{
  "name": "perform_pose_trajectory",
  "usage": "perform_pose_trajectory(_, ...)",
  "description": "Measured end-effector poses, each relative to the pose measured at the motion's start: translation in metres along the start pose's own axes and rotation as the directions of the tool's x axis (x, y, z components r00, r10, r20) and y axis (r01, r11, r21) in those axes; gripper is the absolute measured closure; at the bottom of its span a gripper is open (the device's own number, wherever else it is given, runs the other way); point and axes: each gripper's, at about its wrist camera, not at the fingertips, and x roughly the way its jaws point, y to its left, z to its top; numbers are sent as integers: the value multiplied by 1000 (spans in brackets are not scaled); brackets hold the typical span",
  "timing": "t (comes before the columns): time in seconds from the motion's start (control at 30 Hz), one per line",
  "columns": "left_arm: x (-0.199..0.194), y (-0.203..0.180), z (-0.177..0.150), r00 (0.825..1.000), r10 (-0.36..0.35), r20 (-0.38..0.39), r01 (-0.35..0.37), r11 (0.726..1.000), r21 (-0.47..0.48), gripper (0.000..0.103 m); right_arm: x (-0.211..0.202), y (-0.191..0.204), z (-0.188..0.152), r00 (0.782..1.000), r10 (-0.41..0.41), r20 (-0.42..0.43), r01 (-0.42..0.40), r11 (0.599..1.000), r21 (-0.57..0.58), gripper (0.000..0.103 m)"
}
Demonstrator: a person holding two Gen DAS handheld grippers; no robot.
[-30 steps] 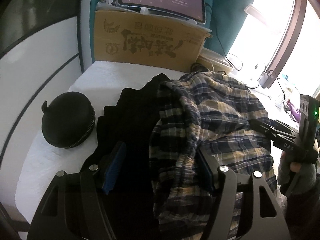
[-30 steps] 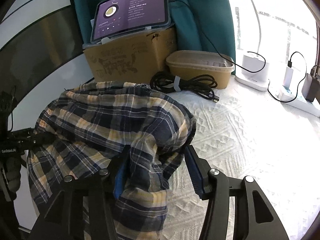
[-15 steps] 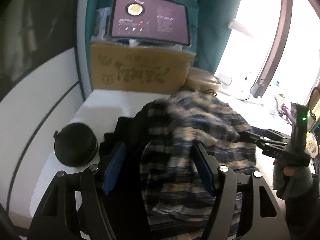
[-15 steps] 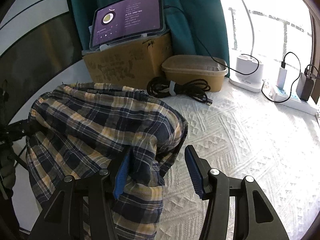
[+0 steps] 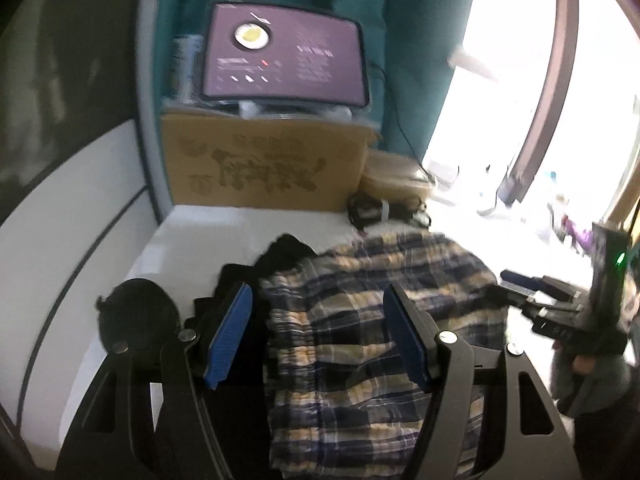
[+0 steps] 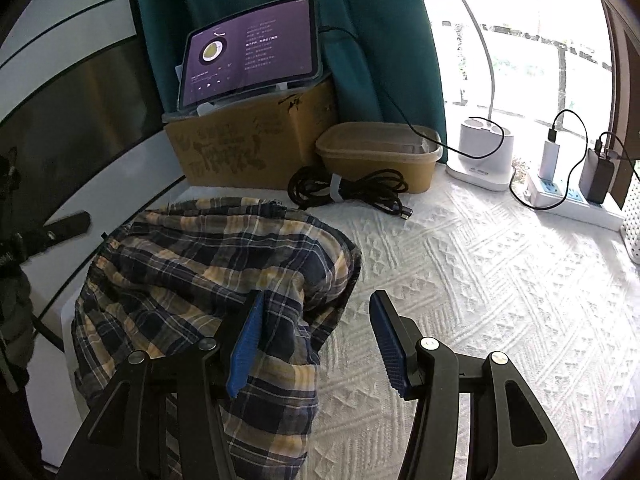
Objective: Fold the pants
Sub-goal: 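Lower the pants onto the bed beside the black garment with both grippers, then open both grippers and release the folded pants, then smooth them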
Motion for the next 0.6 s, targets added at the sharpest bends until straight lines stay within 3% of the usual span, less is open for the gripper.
perform_pose_trajectory(0.17,27,9,-6,997,29,-65,-29,1000,1,35,3,-4,3,1000,-15,-1,15,1000,12,46)
perform_pose_trajectory(0.3,40,23,-15,994,38,-100,-40,999,-14,35,8,-6,4,1000,-21,-6,21,999,23,33)
perform_pose_trajectory(0.47,50,39,-25,989,96,-115,-97,995,-5,35,20,-7,3,999,-26,-33,26,1000,14,29)
perform_pose_trajectory(0.6,56,54,-29,989,63,-131,-70,996,-49,33,32,-11,-2,997,-39,-64,40,999,21,24)
